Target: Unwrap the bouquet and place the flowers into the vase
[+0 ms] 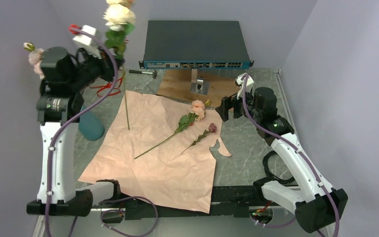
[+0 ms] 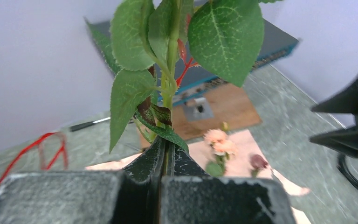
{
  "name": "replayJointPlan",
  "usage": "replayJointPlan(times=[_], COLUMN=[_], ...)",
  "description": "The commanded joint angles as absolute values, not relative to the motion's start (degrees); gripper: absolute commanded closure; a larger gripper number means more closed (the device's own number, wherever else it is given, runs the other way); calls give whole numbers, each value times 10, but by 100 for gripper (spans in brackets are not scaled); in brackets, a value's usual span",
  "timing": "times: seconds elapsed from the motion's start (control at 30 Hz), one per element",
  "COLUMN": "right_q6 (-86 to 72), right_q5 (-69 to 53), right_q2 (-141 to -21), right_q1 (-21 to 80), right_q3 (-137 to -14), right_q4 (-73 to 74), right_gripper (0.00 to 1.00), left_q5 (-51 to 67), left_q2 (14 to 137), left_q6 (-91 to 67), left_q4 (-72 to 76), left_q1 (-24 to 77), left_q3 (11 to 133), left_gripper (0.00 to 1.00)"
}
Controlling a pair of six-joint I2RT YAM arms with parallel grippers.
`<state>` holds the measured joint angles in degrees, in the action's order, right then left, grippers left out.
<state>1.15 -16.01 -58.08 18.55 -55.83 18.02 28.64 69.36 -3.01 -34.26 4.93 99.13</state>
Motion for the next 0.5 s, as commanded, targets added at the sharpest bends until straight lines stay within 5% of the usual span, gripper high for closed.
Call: replayJointPlan(times=[0.0, 0.2, 0.47], right_q6=[30, 32, 40], right_q5=[-182, -203, -221], right_q2=[-593, -612, -632], right_q1=[185, 185, 185], right_q3=[-591, -603, -621], right_q4=[172, 174, 182], right_gripper=[0, 0, 0], left_q5=[288, 255, 142], left_q2=[654, 596, 534], left_q6=[-97, -194, -155], left_q4=[-301, -267, -276], left_q1=[-70, -265, -335], left_q3=[1002, 983, 966], left_gripper=[100, 100, 100])
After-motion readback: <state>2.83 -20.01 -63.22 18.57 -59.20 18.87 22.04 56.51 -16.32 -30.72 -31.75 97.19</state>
